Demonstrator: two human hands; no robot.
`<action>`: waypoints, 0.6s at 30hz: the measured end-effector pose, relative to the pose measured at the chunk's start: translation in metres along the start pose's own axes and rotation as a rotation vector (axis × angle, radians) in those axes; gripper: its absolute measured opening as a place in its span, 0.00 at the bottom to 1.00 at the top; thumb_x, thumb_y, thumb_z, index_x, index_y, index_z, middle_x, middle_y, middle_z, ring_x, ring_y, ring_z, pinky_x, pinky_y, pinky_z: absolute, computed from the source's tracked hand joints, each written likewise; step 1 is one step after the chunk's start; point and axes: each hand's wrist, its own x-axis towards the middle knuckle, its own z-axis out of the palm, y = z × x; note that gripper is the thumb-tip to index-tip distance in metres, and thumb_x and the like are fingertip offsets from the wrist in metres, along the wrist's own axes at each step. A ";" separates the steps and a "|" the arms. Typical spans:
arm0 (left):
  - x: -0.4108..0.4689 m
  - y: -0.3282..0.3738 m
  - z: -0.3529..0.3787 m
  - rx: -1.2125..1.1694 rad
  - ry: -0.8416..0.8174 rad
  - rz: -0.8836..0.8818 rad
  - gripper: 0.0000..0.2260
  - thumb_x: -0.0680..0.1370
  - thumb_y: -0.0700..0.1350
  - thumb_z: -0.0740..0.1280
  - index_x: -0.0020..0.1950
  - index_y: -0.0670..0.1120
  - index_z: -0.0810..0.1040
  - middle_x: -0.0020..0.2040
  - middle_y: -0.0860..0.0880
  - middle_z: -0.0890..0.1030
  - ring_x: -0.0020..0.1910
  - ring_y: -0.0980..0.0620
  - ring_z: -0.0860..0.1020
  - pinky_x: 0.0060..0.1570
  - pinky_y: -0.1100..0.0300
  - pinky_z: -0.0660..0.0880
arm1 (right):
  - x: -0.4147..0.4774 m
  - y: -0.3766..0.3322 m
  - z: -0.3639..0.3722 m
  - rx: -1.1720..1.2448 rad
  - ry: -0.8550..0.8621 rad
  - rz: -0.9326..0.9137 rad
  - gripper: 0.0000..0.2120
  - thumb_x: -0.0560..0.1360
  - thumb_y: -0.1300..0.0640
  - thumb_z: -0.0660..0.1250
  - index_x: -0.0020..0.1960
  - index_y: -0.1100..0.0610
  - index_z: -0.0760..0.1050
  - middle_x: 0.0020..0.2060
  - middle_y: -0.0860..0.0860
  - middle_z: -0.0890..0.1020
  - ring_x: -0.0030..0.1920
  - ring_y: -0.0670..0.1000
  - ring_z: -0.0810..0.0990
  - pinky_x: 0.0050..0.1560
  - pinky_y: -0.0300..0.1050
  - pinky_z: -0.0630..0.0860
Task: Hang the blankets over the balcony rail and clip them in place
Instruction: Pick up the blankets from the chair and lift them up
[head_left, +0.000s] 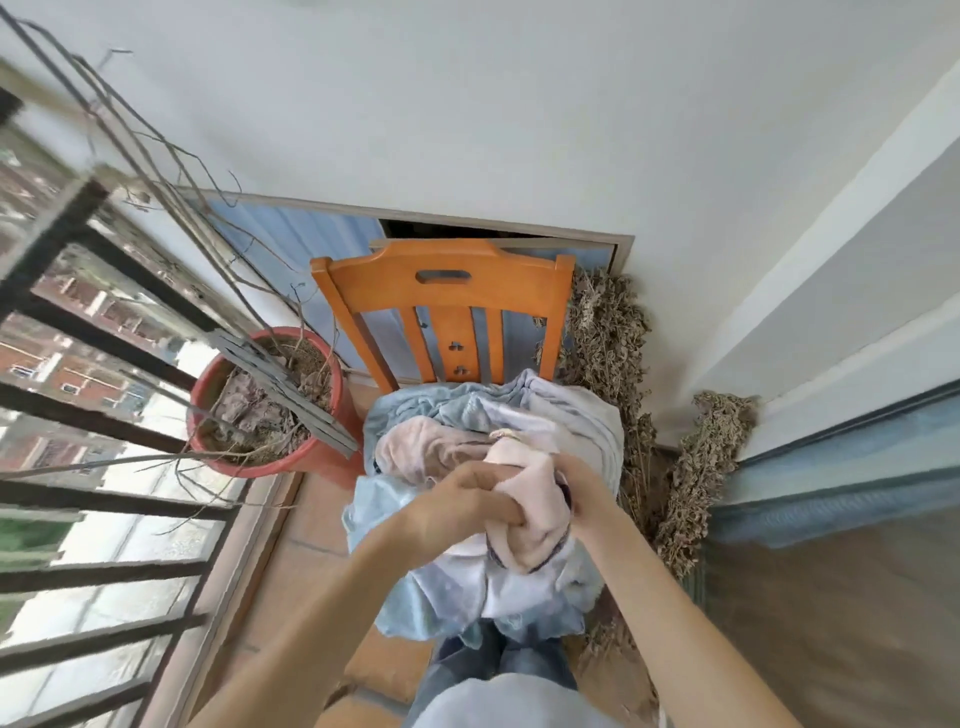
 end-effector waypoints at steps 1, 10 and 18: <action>-0.012 -0.002 -0.001 0.037 -0.032 -0.031 0.10 0.70 0.34 0.66 0.43 0.46 0.85 0.42 0.45 0.83 0.43 0.51 0.81 0.45 0.63 0.76 | -0.003 -0.004 0.007 -0.094 0.038 -0.032 0.06 0.74 0.61 0.62 0.39 0.60 0.75 0.34 0.56 0.78 0.33 0.54 0.77 0.36 0.48 0.75; -0.088 -0.019 -0.061 0.400 0.516 -0.205 0.27 0.71 0.56 0.74 0.67 0.52 0.70 0.59 0.52 0.79 0.56 0.55 0.78 0.53 0.59 0.77 | -0.082 -0.069 0.053 -0.286 -0.283 -0.297 0.12 0.75 0.67 0.57 0.48 0.63 0.79 0.38 0.61 0.78 0.33 0.57 0.79 0.36 0.47 0.76; -0.079 0.029 -0.026 0.741 0.521 0.457 0.36 0.66 0.50 0.75 0.72 0.53 0.66 0.68 0.55 0.72 0.67 0.56 0.71 0.65 0.52 0.71 | -0.222 -0.096 0.085 -0.678 -0.395 -0.577 0.14 0.59 0.67 0.60 0.44 0.68 0.76 0.32 0.56 0.78 0.34 0.54 0.78 0.34 0.41 0.72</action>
